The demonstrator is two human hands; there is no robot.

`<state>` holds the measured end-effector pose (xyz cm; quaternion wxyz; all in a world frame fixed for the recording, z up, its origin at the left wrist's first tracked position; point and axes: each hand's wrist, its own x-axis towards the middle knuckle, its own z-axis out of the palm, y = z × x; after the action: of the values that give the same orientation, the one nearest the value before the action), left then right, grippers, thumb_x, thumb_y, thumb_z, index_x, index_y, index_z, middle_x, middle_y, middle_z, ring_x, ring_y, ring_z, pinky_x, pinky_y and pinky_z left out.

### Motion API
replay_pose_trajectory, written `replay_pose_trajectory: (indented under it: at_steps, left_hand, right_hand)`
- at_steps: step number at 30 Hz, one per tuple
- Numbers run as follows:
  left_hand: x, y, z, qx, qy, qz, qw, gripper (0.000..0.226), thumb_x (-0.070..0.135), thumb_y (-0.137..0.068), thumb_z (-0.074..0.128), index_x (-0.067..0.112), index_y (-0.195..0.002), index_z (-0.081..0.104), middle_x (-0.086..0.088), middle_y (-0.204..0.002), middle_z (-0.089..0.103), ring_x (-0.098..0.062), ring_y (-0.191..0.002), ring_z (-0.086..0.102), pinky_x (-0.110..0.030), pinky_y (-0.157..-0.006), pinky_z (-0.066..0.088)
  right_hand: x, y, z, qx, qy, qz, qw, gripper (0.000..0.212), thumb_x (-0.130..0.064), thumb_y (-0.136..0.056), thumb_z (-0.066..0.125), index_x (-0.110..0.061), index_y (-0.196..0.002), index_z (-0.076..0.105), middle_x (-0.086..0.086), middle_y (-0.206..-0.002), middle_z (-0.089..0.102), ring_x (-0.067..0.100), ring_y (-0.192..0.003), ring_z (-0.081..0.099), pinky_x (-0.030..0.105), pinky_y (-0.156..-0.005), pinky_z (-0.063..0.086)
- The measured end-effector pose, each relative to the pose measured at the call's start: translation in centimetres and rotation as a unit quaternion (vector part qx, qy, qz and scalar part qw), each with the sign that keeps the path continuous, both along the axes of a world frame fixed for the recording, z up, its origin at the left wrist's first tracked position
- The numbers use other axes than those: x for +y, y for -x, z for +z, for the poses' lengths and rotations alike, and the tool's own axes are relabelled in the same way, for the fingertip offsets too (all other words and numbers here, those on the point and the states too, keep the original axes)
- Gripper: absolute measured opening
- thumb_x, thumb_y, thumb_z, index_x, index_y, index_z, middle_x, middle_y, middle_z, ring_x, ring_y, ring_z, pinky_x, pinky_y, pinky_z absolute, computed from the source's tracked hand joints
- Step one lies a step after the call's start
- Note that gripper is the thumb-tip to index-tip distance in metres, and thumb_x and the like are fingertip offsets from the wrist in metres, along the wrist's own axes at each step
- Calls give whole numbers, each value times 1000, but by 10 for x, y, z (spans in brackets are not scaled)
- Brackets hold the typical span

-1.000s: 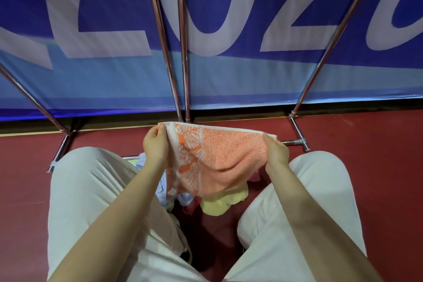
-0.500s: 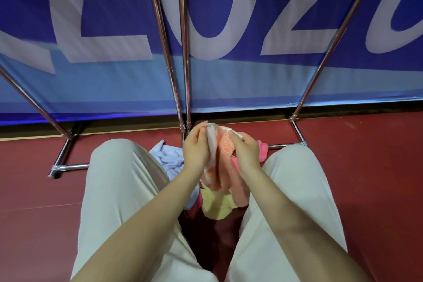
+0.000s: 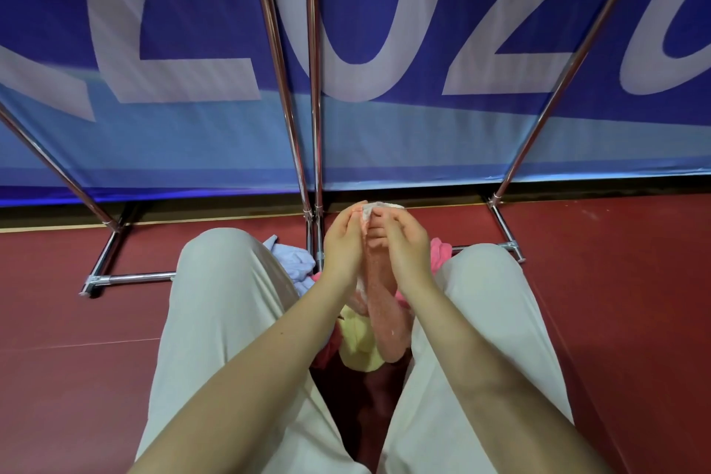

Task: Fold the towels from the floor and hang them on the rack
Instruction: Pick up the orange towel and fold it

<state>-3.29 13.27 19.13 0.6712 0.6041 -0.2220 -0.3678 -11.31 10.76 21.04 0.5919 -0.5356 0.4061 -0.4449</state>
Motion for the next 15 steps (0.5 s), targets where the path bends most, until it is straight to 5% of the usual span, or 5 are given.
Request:
replay_pose_trajectory:
  at_steps: [5, 10, 15]
  left_hand:
    - [2, 2, 1, 40, 4, -26, 999, 24, 11, -99, 47, 17, -99, 70, -9, -102, 72, -20, -95, 67, -33, -87, 52]
    - [2, -1, 5, 38, -4, -27, 999, 24, 9, -99, 46, 15, -100, 69, -5, -98, 71, -13, -90, 65, -25, -82, 50]
    - [3, -1, 6, -13, -8, -21, 1000, 23, 12, -100, 46, 20, -102, 67, -2, -104, 70, -12, -97, 64, -27, -92, 49]
  right_hand:
    - [-10, 9, -6, 116, 77, 48, 989, 32, -1, -90, 56, -25, -109, 66, -4, -77, 62, 8, -66, 60, 29, -68, 54]
    - [-15, 15, -16, 231, 274, 24, 933, 11, -11, -83, 69, -18, -92, 73, -16, -88, 50, 0, -82, 51, 11, -72, 42]
    - [-18, 16, -17, 253, 338, -33, 906, 8, -15, -83, 66, -17, -87, 71, -6, -101, 62, 10, -101, 51, 32, -90, 43]
